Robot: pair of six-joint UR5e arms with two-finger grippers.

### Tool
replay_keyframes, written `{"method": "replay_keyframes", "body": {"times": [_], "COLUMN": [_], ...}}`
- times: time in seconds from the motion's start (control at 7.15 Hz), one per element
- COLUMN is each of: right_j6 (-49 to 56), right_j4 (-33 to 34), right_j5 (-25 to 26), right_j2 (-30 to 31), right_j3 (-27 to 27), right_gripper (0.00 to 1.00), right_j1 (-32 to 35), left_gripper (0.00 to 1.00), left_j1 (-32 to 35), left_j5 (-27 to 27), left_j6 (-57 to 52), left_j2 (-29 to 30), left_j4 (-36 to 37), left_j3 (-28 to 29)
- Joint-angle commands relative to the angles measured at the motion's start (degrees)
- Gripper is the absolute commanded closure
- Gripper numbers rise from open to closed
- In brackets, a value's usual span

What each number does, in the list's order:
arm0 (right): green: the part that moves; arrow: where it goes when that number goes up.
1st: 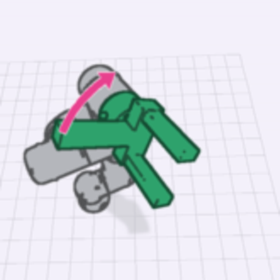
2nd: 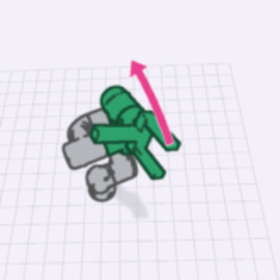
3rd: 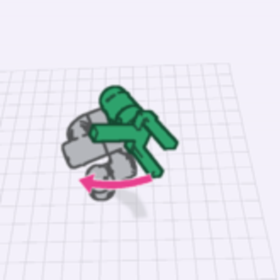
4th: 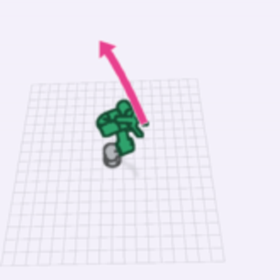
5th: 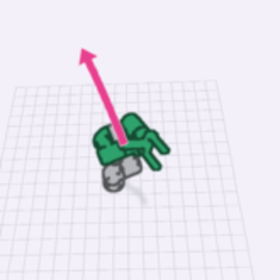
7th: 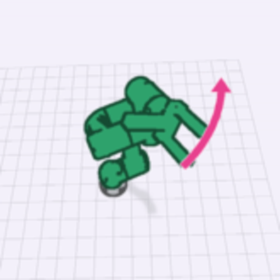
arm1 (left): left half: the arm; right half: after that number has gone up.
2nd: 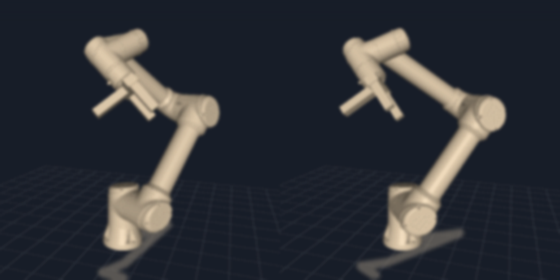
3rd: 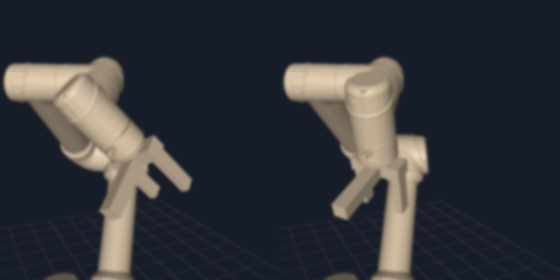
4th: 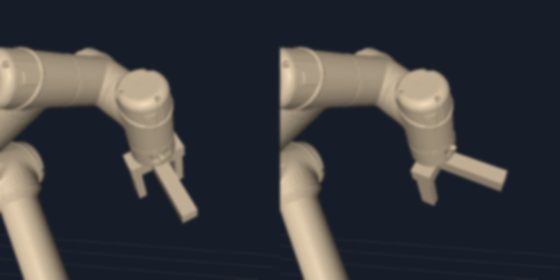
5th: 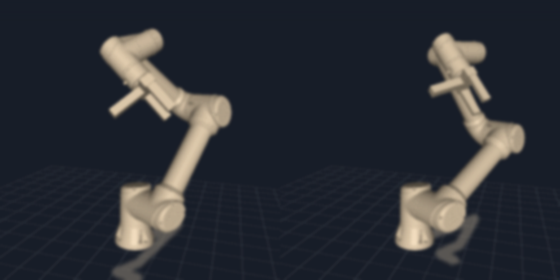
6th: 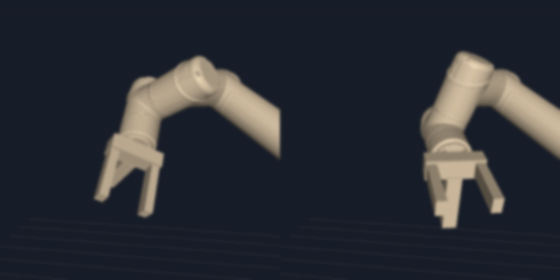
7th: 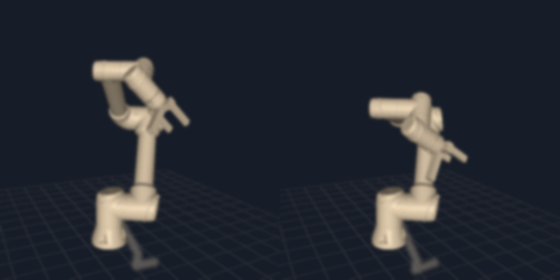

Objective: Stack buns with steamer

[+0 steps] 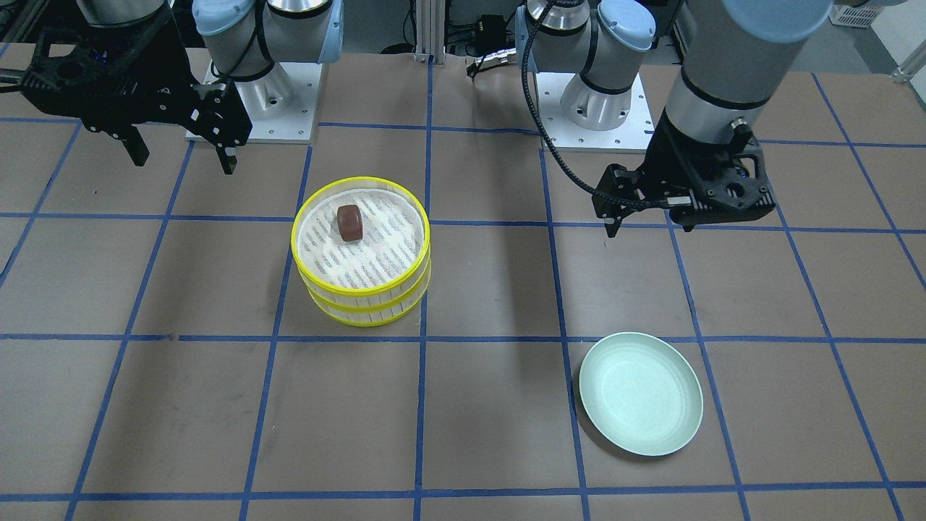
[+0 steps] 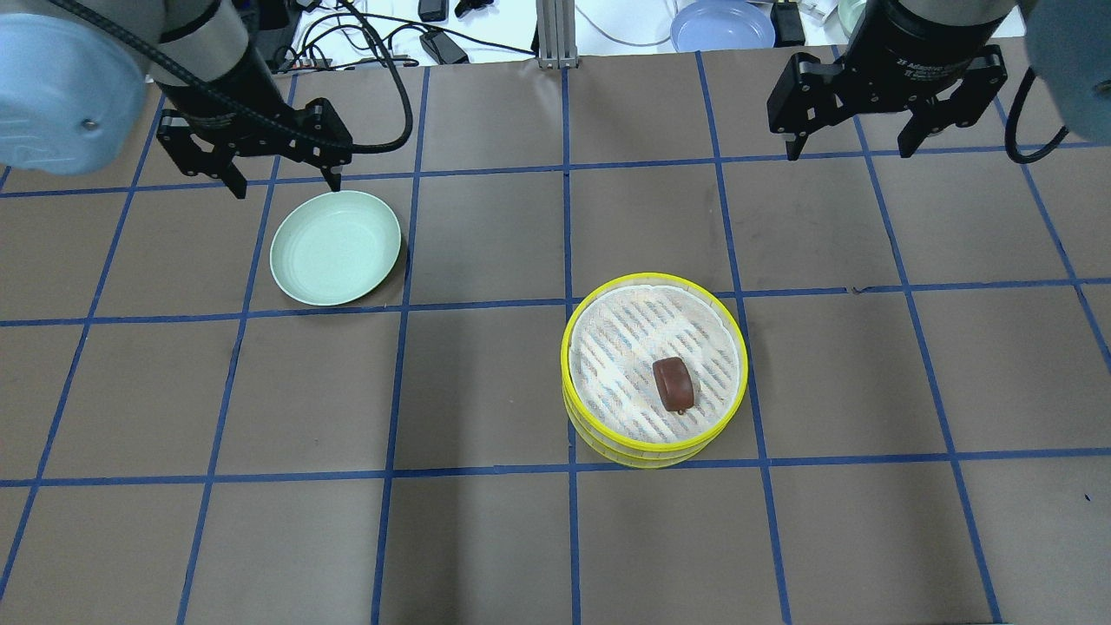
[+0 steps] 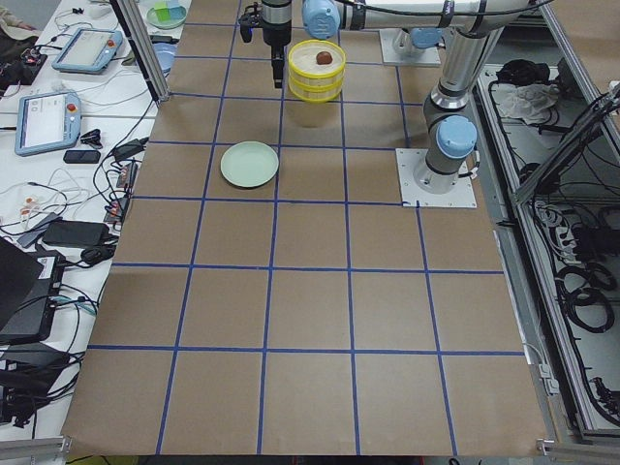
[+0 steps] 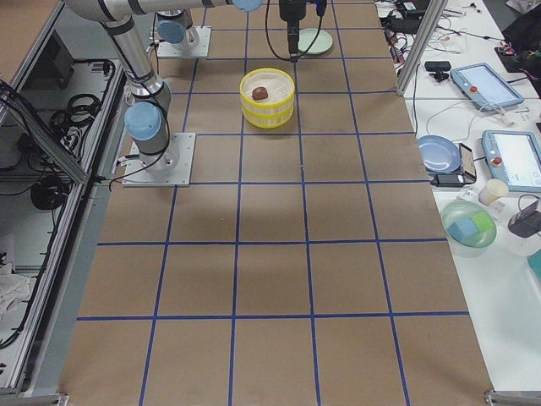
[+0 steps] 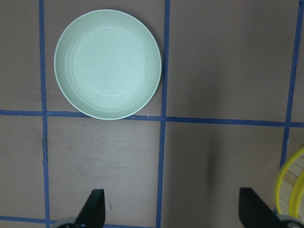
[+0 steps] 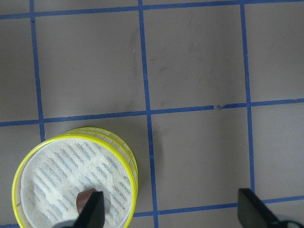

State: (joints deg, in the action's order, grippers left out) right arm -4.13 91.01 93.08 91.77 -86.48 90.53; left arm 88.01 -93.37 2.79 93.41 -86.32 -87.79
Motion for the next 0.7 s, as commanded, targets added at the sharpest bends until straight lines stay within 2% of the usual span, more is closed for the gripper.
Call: {"method": "replay_keyframes", "body": {"times": [0.0,0.56], "right_j6": [0.0,0.0], "right_j4": [0.0,-0.1], "right_j5": [0.2,0.5], "right_j2": [0.0,0.0], "right_j3": [0.0,0.0], "right_gripper": [0.00,0.00], "right_j1": [0.0,0.0], "left_gripper": [0.00,0.00], "left_j1": [-2.0,-2.1], "left_j5": [0.8,0.8], "left_j6": [-0.5,-0.9], "left_j2": [-3.1,-4.9], "left_j4": [-1.5,-1.6], "left_j3": [-1.1,-1.2]}}
